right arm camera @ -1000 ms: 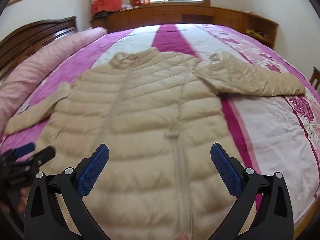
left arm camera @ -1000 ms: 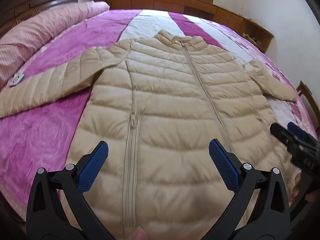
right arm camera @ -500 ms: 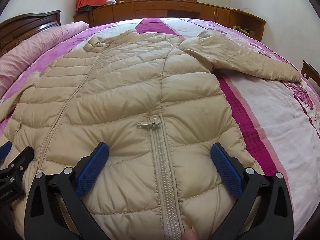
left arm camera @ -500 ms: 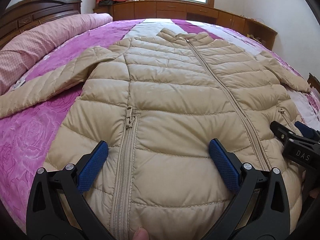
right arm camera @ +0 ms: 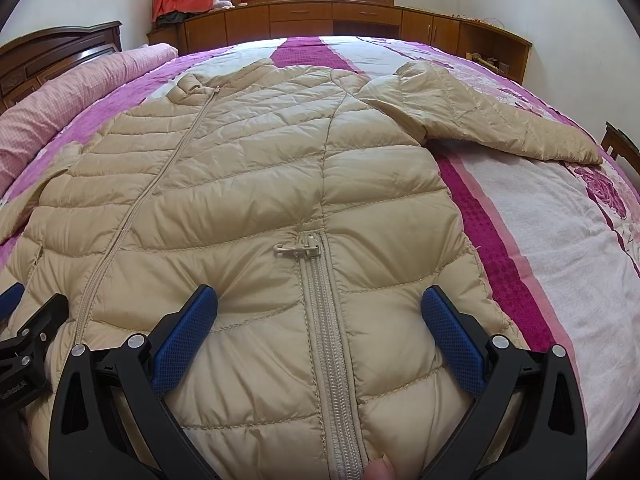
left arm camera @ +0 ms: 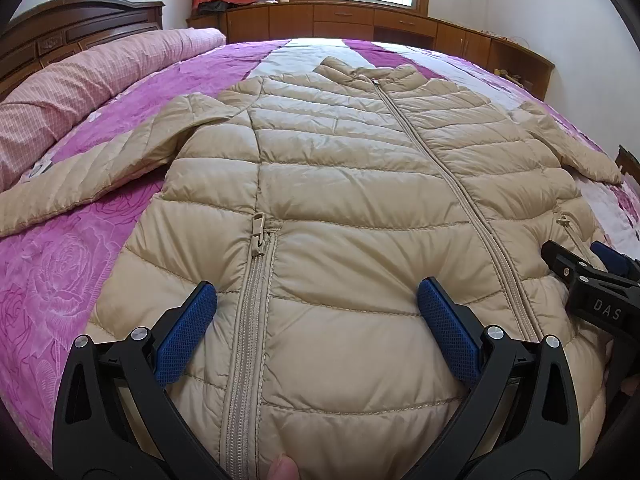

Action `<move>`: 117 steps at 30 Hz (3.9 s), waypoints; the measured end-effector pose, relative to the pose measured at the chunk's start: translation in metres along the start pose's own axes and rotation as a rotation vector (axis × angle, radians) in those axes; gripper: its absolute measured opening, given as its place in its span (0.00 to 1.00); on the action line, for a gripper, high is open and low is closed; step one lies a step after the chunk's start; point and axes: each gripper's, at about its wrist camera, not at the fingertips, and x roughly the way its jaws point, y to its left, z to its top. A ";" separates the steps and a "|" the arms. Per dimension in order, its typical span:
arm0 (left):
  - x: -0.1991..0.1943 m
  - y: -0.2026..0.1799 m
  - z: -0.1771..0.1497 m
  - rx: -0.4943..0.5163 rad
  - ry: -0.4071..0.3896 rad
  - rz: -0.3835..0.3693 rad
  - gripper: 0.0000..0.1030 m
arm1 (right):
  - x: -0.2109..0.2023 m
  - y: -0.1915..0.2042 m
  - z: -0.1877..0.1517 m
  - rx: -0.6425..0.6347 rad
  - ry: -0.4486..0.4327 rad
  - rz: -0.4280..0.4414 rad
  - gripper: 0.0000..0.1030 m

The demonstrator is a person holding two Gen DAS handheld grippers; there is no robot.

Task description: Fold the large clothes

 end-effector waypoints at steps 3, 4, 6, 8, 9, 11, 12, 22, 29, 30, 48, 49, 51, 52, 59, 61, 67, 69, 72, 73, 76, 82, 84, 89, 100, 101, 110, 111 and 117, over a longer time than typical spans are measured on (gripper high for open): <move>0.000 0.000 0.000 0.001 0.000 0.001 0.97 | 0.000 0.000 0.000 0.000 0.000 -0.001 0.95; 0.000 0.000 0.000 0.000 0.000 0.000 0.97 | 0.001 0.000 0.000 -0.001 0.001 -0.001 0.95; 0.000 0.000 0.000 0.001 0.000 0.001 0.97 | 0.001 0.001 0.000 -0.001 0.005 -0.001 0.95; 0.001 0.000 0.000 0.001 0.001 0.003 0.97 | 0.001 0.001 0.000 -0.001 0.007 -0.001 0.95; 0.001 0.001 0.000 0.002 0.001 0.006 0.97 | 0.001 0.001 0.001 -0.001 0.007 0.000 0.95; 0.001 0.001 -0.001 0.005 0.001 0.013 0.97 | 0.001 0.001 0.001 -0.001 0.006 -0.001 0.95; 0.001 0.000 -0.001 0.006 0.000 0.015 0.97 | 0.001 0.001 0.000 -0.002 0.006 -0.002 0.95; -0.001 0.001 0.006 0.007 0.067 -0.015 0.97 | 0.000 -0.005 0.007 0.012 0.070 0.030 0.95; -0.040 0.008 0.017 -0.070 0.213 -0.090 0.97 | -0.063 -0.010 0.013 0.069 0.078 0.136 0.95; -0.048 0.008 0.018 -0.083 0.221 -0.093 0.97 | -0.073 -0.009 0.014 0.059 0.059 0.134 0.95; -0.093 -0.019 0.027 -0.006 0.177 -0.018 0.97 | -0.121 0.002 0.005 0.040 0.041 0.142 0.95; -0.093 -0.018 0.026 -0.005 0.176 -0.015 0.97 | -0.122 0.002 0.006 0.045 0.039 0.145 0.95; -0.093 -0.017 0.026 -0.012 0.174 -0.010 0.97 | -0.122 0.002 0.006 0.046 0.041 0.150 0.95; -0.093 -0.016 0.026 -0.015 0.174 -0.011 0.97 | -0.123 0.002 0.006 0.046 0.041 0.153 0.95; -0.091 -0.011 0.025 -0.040 0.178 -0.017 0.97 | -0.126 0.005 0.006 0.039 0.040 0.158 0.95; -0.091 -0.010 0.025 -0.043 0.176 -0.017 0.97 | -0.126 0.007 0.006 0.030 0.040 0.158 0.95; -0.089 -0.007 0.024 -0.051 0.180 -0.018 0.97 | -0.126 0.011 0.006 0.026 0.046 0.157 0.95; -0.089 -0.007 0.023 -0.051 0.182 -0.020 0.97 | -0.126 0.010 0.006 0.030 0.046 0.155 0.95; -0.089 -0.007 0.023 -0.046 0.181 -0.022 0.97 | -0.125 0.009 0.005 0.033 0.049 0.152 0.95; -0.089 -0.008 0.023 -0.046 0.182 -0.024 0.97 | -0.125 0.009 0.005 0.034 0.049 0.151 0.95; -0.088 -0.009 0.023 -0.044 0.182 -0.026 0.97 | -0.126 0.008 0.005 0.035 0.050 0.149 0.95; -0.088 -0.010 0.023 -0.043 0.183 -0.026 0.97 | -0.126 0.007 0.006 0.032 0.049 0.147 0.95; -0.088 -0.011 0.023 -0.040 0.185 -0.025 0.97 | -0.126 0.007 0.006 0.036 0.050 0.150 0.95; -0.086 -0.014 0.025 -0.037 0.188 -0.031 0.97 | -0.127 0.009 0.007 0.030 0.048 0.144 0.95; -0.083 -0.019 0.024 -0.011 0.190 -0.042 0.97 | -0.129 0.003 0.010 0.048 0.042 0.123 0.95; -0.082 -0.020 0.025 -0.007 0.188 -0.040 0.97 | -0.128 0.003 0.010 0.047 0.044 0.122 0.95; -0.082 -0.025 0.036 0.026 0.175 -0.052 0.97 | -0.133 -0.002 0.008 0.071 0.034 0.121 0.95; -0.082 -0.025 0.037 0.029 0.174 -0.053 0.97 | -0.133 -0.002 0.009 0.070 0.036 0.123 0.95; -0.087 -0.025 0.036 0.025 0.161 -0.037 0.97 | -0.133 0.003 0.009 0.058 0.030 0.131 0.95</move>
